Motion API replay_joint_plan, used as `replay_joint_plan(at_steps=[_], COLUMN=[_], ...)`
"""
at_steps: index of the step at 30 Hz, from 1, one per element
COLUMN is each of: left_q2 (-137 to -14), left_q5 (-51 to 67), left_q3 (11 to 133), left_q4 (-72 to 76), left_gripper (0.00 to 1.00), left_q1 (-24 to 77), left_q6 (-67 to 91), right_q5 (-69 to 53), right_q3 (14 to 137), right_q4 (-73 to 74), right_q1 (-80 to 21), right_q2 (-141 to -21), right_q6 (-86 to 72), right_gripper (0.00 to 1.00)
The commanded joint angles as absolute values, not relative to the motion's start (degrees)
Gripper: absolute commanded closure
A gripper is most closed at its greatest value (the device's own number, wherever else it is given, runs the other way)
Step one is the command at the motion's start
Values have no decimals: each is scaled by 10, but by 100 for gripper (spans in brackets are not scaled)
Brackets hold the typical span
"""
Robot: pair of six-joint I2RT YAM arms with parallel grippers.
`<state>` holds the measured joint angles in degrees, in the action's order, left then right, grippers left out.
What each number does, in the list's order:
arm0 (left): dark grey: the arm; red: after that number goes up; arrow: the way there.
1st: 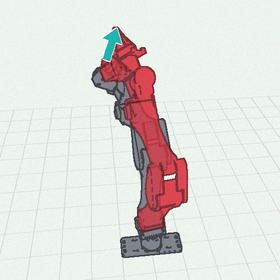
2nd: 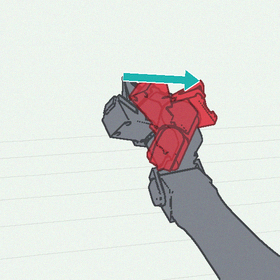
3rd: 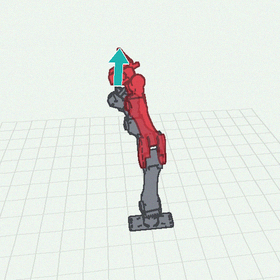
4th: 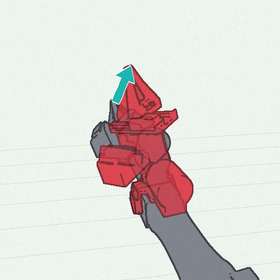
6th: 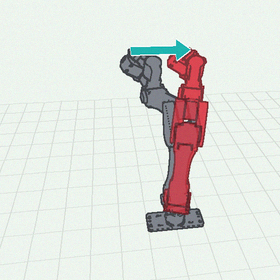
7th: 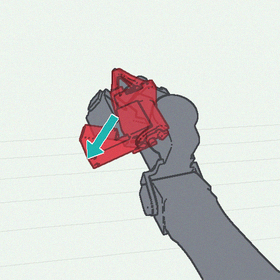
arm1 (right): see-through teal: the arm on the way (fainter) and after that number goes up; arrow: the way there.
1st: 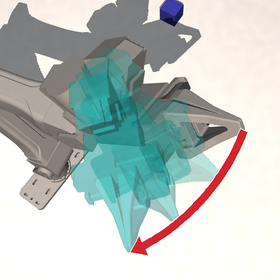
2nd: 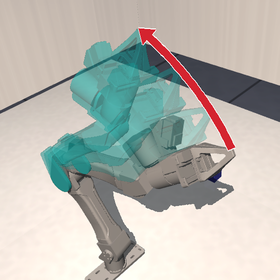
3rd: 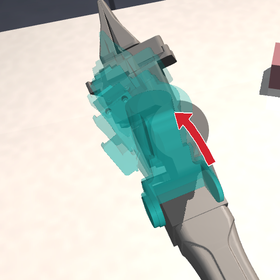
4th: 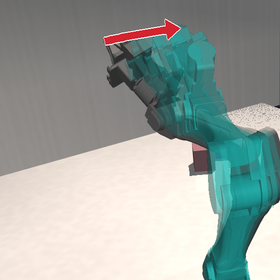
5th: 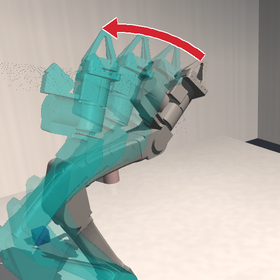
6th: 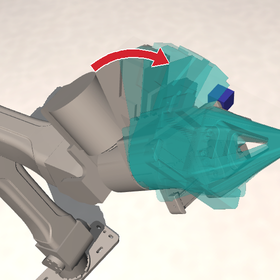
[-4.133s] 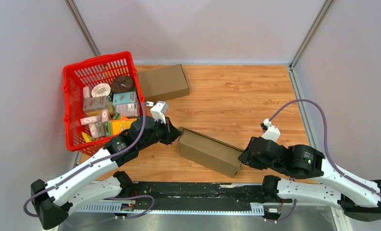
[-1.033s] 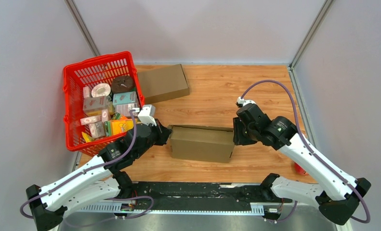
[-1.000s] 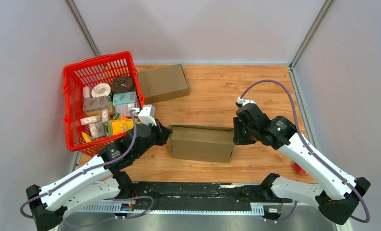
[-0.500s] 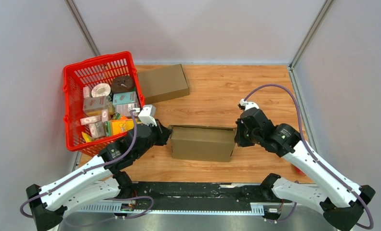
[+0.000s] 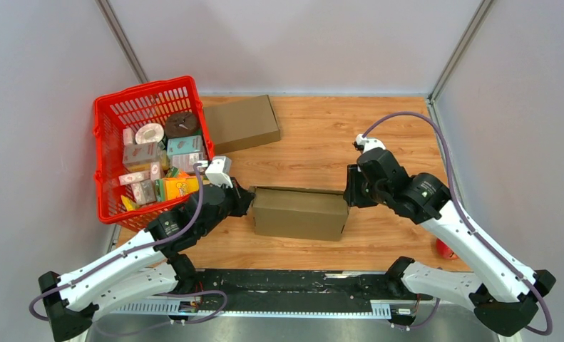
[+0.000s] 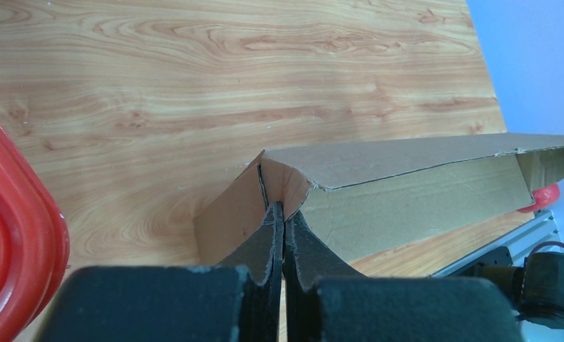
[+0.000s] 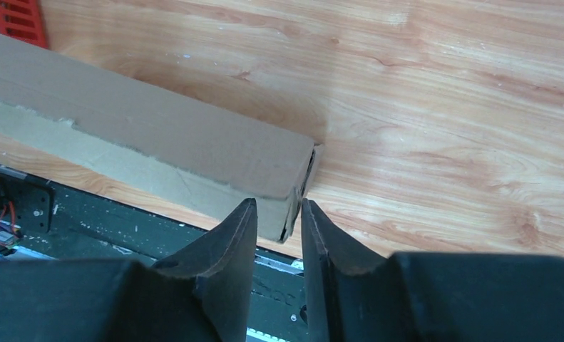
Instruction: Fold the paper box
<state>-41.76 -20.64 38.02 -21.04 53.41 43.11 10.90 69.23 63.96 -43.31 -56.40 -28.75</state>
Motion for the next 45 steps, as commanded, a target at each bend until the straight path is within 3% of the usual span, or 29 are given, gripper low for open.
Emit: replay_joint_plan(at_steps=[1, 6, 10, 17, 21, 25, 29, 36, 40, 45], left_q2=[-425, -424, -423, -407, -406, -400, -390, -413, -413, -495], left_q5=[-203, -206, -210, -234, -229, -227, -214, -213, -196, -94], left_q3=[385, 386, 384, 365, 369, 406, 453, 501, 530, 605], left_q4=[-289, -289, -290, -284, -283, -326, -356, -368, -342, -321], left_gripper=[100, 100, 100, 100, 100, 80, 68, 64, 53, 54], left_q1=[541, 541, 545, 561, 564, 564, 563, 564, 562, 527], left_q6=[425, 425, 424, 434, 425, 408, 386, 359, 319, 308], right_q5=[134, 139, 146, 211, 211, 206, 195, 192, 190, 183], right_q3=[714, 694, 665, 529, 518, 533, 542, 548, 540, 535], right_q4=[640, 637, 640, 565, 541, 538, 538, 536, 535, 534], right_q1=[-431, -431, -435, -494, -504, -504, -503, -504, -503, -503], right_q2=[-584, -584, -574, -477, -449, -458, -470, -468, -462, -459], right_q6=[-269, -274, -289, -341, -346, -324, -314, -308, -305, -308], right_gripper=[70, 74, 99, 100, 100, 100, 100, 100, 99, 98])
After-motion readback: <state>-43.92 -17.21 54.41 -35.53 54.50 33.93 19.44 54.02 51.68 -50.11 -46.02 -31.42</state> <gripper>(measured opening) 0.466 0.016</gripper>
